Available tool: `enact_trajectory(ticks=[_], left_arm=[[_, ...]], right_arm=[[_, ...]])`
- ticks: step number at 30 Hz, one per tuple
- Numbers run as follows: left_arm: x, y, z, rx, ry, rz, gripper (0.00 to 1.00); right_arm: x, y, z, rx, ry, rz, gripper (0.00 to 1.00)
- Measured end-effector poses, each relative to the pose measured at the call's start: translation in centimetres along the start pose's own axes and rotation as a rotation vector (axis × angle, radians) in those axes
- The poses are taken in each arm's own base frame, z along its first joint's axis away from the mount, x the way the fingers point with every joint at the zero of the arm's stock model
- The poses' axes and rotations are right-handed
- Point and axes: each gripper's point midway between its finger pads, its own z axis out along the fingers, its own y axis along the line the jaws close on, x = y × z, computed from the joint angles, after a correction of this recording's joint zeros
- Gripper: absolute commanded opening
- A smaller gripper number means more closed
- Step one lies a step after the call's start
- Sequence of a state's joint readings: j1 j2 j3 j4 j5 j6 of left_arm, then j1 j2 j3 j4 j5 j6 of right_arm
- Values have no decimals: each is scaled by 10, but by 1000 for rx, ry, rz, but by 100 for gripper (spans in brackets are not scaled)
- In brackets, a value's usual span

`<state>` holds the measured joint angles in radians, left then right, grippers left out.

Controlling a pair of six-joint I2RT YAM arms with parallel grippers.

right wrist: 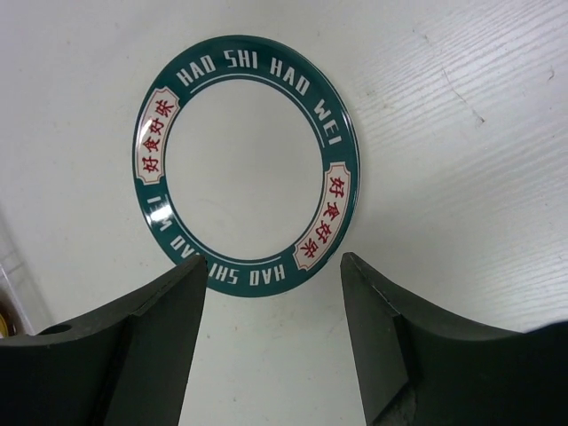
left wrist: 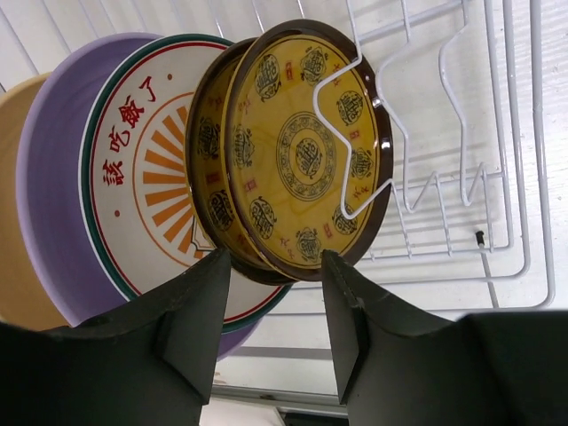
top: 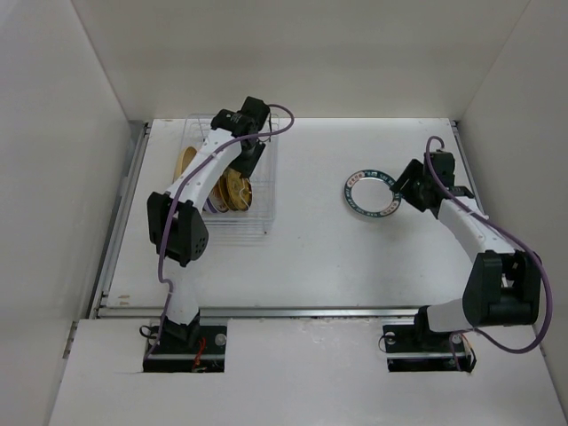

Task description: Unload the plates from the dish rack

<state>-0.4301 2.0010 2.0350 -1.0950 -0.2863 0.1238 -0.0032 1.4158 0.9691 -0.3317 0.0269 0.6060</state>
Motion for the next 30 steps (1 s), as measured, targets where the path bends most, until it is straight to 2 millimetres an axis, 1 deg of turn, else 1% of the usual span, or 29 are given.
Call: enact_trajectory(ticks=[6, 10, 13, 16, 18, 22, 23, 24, 26, 30], left_arm=[[1, 1, 5, -12, 13, 7, 41], [4, 1, 17, -39, 45, 16, 41], [7, 0, 28, -57, 74, 26, 41], [10, 1, 36, -76, 99, 34, 37], [12, 5, 40, -83, 110, 23, 37], [16, 10, 47, -78, 131, -4, 18], [17, 12, 47, -70, 134, -13, 3], [18, 13, 49, -61, 135, -33, 0], [9, 12, 48, -28, 100, -96, 0], [7, 12, 46, -20, 91, -113, 0]], right_arm=[[-2, 1, -5, -3, -11, -19, 68], [-1, 0, -6, 0, -7, -30, 68], [-3, 0, -11, -4, -14, -37, 68], [-5, 2, -15, -12, -25, -45, 68], [-7, 3, -17, -16, -31, -52, 68], [-7, 3, -18, -18, -31, -61, 68], [-6, 3, -19, -18, -30, -65, 68], [-6, 3, -19, -17, -29, -67, 68], [-5, 4, -20, -21, -29, -73, 68], [-5, 8, -23, -32, -34, -86, 68]])
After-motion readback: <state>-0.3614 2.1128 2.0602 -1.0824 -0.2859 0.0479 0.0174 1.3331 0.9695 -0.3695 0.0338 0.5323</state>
